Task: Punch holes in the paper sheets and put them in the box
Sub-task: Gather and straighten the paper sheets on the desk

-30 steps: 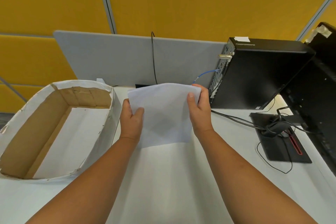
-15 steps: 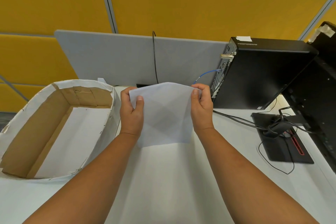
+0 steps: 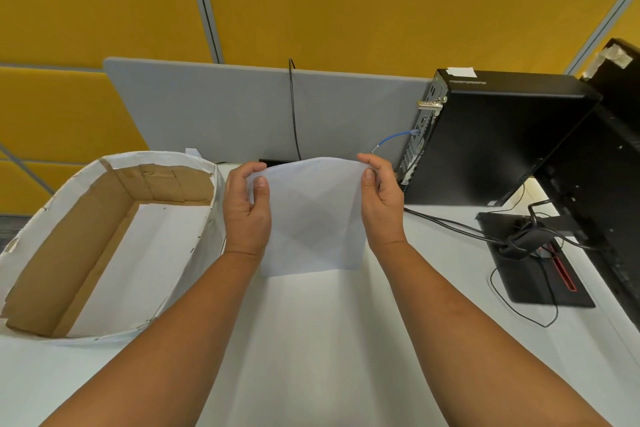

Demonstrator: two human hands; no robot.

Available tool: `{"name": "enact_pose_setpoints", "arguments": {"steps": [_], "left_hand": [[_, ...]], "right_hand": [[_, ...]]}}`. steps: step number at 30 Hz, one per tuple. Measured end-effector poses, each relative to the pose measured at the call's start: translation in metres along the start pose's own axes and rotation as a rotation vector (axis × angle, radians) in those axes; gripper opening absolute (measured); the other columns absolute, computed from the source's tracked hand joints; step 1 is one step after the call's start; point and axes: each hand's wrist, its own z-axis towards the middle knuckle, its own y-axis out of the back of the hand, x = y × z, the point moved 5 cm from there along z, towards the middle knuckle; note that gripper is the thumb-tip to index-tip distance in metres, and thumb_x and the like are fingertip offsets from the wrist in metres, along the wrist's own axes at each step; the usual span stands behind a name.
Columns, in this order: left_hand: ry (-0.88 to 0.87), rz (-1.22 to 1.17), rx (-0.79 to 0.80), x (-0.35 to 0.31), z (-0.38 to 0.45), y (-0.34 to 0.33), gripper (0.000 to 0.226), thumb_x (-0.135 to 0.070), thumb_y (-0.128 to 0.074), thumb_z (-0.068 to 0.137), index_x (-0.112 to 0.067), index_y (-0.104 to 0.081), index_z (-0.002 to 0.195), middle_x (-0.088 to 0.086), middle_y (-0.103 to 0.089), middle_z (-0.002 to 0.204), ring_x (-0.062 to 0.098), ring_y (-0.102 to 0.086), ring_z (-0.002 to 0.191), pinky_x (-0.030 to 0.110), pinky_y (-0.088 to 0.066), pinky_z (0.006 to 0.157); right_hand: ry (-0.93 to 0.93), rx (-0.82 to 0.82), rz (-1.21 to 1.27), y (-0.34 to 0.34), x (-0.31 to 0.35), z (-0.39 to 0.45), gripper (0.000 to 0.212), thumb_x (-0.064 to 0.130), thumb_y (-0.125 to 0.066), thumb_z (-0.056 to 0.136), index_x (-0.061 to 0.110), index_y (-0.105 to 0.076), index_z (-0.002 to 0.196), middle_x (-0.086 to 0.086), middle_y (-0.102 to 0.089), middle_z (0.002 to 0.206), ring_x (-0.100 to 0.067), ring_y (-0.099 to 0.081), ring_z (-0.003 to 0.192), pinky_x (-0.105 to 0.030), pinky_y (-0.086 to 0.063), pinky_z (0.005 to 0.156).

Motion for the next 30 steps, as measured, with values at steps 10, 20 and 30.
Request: {"name": "enact_pose_setpoints", "arguments": {"steps": [10, 20, 30], "left_hand": [[0.001, -0.035, -0.076, -0.009, 0.002, 0.003, 0.013, -0.008, -0.049, 0.098, -0.016, -0.058, 0.102, -0.014, -0.058, 0.095, 0.006, -0.055, 0.093, 0.029, -0.044, 0.092], [0.097, -0.088, -0.118, -0.009, 0.004, 0.008, 0.013, -0.007, -0.055, 0.095, -0.016, -0.059, 0.103, -0.009, -0.063, 0.092, -0.004, -0.059, 0.083, 0.014, -0.047, 0.081], [0.112, -0.095, -0.119, -0.008, 0.003, 0.009, 0.017, -0.004, -0.047, 0.097, -0.014, -0.061, 0.098, -0.011, -0.063, 0.086, -0.002, -0.058, 0.078, 0.016, -0.047, 0.077]], "right_hand": [[-0.019, -0.021, -0.008, 0.002, -0.002, 0.001, 0.03, 0.014, -0.043, 0.1, 0.039, -0.061, 0.1, 0.014, -0.063, 0.098, -0.011, -0.059, 0.095, -0.034, -0.049, 0.087], [-0.043, -0.047, -0.003, 0.005, -0.001, 0.004, 0.031, 0.01, -0.046, 0.1, 0.035, -0.062, 0.094, 0.009, -0.057, 0.079, -0.008, -0.049, 0.072, -0.022, -0.042, 0.068], [-0.066, -0.053, -0.005, 0.007, 0.0, 0.002, 0.033, 0.01, -0.046, 0.1, 0.037, -0.062, 0.092, 0.009, -0.057, 0.077, -0.007, -0.047, 0.069, -0.018, -0.041, 0.065]]}}
